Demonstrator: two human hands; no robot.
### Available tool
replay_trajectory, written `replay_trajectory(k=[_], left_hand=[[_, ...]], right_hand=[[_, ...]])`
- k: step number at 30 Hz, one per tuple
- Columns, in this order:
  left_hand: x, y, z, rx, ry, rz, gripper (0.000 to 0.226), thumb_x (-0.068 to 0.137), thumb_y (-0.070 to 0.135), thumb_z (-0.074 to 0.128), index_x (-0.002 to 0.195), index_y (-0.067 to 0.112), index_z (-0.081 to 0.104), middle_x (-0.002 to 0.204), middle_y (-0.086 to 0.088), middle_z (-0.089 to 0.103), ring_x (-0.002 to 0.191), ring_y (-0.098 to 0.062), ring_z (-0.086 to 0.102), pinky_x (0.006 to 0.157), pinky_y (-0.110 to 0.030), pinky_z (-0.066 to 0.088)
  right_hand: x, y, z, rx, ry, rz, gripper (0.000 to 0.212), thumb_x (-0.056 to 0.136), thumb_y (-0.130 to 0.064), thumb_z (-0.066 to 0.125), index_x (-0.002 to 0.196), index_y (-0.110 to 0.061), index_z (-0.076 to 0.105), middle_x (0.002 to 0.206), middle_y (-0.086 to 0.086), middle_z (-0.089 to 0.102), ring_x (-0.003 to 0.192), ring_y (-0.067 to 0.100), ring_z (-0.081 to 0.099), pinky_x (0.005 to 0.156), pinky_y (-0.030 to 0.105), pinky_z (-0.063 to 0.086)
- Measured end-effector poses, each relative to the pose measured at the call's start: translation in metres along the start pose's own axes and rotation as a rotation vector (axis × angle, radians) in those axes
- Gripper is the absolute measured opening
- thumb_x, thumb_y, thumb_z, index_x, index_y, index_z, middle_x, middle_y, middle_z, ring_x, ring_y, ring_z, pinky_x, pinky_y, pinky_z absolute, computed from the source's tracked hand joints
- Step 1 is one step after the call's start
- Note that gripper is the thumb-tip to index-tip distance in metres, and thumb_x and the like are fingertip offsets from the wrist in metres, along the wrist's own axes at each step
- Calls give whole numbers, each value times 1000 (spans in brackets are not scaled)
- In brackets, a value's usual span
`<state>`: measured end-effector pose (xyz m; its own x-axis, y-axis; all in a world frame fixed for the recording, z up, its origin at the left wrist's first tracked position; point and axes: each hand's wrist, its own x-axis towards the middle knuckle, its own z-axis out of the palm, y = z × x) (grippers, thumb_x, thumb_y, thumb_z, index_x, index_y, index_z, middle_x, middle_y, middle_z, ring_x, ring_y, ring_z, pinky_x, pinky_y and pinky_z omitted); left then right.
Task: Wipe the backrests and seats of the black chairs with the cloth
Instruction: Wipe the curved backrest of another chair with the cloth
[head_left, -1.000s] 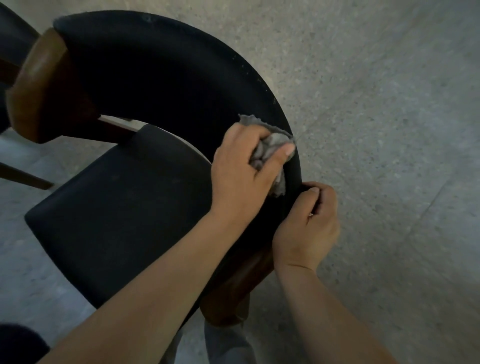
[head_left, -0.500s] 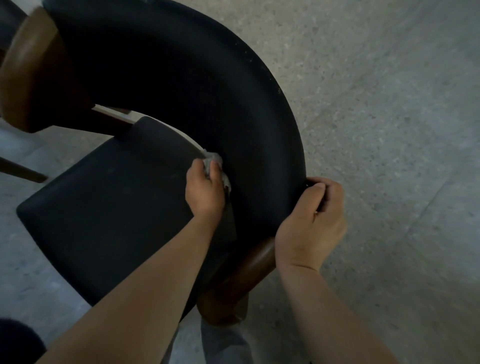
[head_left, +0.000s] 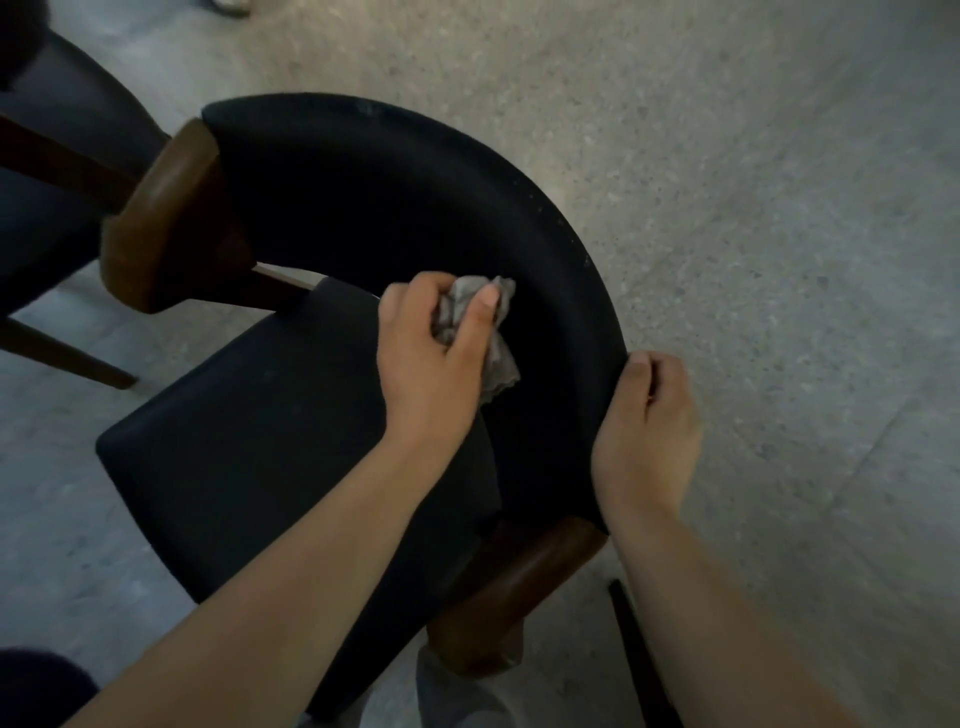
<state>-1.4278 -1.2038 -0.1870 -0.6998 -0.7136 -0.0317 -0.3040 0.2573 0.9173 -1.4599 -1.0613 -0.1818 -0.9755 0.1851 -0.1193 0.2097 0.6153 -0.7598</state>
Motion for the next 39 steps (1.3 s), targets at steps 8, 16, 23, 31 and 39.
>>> replay_trajectory(k=[8, 16, 23, 31, 39], left_hand=[[12, 29, 49, 171, -126, 313, 29, 85, 46, 66, 101, 23, 61, 102, 6, 44, 91, -10, 48, 81, -29, 47], [22, 5, 63, 247, -16, 349, 30, 91, 45, 57, 100, 17, 61, 96, 1, 49, 84, -14, 50, 74, -36, 48], [22, -10, 69, 82, 24, 204, 36, 92, 47, 48, 97, 13, 58, 97, 6, 42, 82, -15, 51, 71, -32, 47], [19, -37, 68, 99, 80, 113, 36, 94, 45, 39, 94, 13, 55, 95, 4, 45, 77, -10, 49, 68, -30, 46], [5, -106, 52, 371, -62, -359, 23, 101, 37, 42, 92, 17, 45, 105, -8, 52, 76, -18, 50, 68, -36, 42]], right_hand=[[2, 5, 4, -33, 29, -48, 15, 103, -23, 41, 94, -21, 53, 77, -15, 51, 67, -9, 48, 57, 8, 35], [0, 7, 4, -56, 49, -89, 15, 102, -26, 40, 95, -24, 53, 76, -16, 51, 69, -8, 50, 57, 7, 35], [-1, 8, 5, -51, 37, -74, 20, 99, -33, 36, 97, -25, 54, 78, -16, 53, 74, -6, 52, 55, 11, 33], [-1, 7, 6, -57, 40, -80, 17, 101, -31, 38, 97, -27, 54, 75, -13, 54, 70, 0, 53, 54, 13, 34], [-1, 7, 4, -17, 12, -71, 16, 100, -29, 40, 97, -27, 56, 74, -11, 55, 75, 2, 53, 56, 17, 36]])
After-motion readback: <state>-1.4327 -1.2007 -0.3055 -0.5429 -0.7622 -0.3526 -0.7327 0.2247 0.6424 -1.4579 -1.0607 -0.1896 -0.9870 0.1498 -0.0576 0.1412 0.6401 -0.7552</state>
